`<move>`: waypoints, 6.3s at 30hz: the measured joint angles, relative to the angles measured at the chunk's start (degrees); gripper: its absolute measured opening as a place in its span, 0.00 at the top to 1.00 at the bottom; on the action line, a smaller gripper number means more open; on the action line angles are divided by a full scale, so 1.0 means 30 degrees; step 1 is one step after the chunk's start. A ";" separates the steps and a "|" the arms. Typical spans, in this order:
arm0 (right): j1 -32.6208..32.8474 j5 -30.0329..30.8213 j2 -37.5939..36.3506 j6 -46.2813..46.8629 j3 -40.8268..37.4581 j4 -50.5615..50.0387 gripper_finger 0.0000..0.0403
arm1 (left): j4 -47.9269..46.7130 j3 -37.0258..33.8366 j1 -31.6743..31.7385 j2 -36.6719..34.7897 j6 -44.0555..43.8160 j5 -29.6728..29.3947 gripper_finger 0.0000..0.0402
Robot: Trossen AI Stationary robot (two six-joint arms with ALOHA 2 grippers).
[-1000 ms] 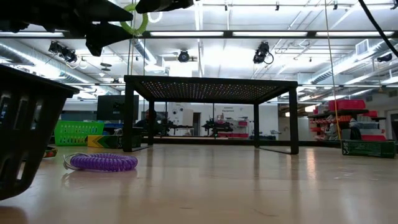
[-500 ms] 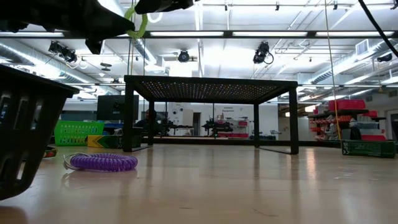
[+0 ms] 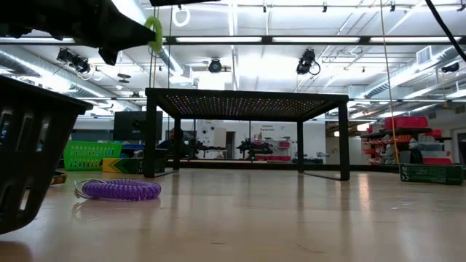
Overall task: Pick & Place Office Desk Supplies
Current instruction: Put the green spring keychain into the green bin, then put the yellow crayon box into the black bin
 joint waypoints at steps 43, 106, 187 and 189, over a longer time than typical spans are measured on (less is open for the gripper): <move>0.6045 0.0534 -0.4379 0.7458 0.0029 -1.4650 0.49 | -2.2169 -0.0007 0.8099 -0.7682 -1.3654 -0.3351 0.96; 0.6025 -1.2706 -0.4291 2.5443 -0.3960 -2.0947 0.49 | -0.7379 0.1450 0.7639 -0.3818 0.0865 1.0605 0.35; 0.2559 -1.1112 -0.0605 2.1635 -0.3060 -2.1778 1.00 | -0.7648 0.1435 0.7351 -0.3818 0.2208 1.0582 0.35; 0.2844 -1.0970 -0.0707 2.1847 -0.3100 -2.1436 1.00 | -0.7648 0.1435 0.7358 -0.3818 0.2200 1.0582 0.35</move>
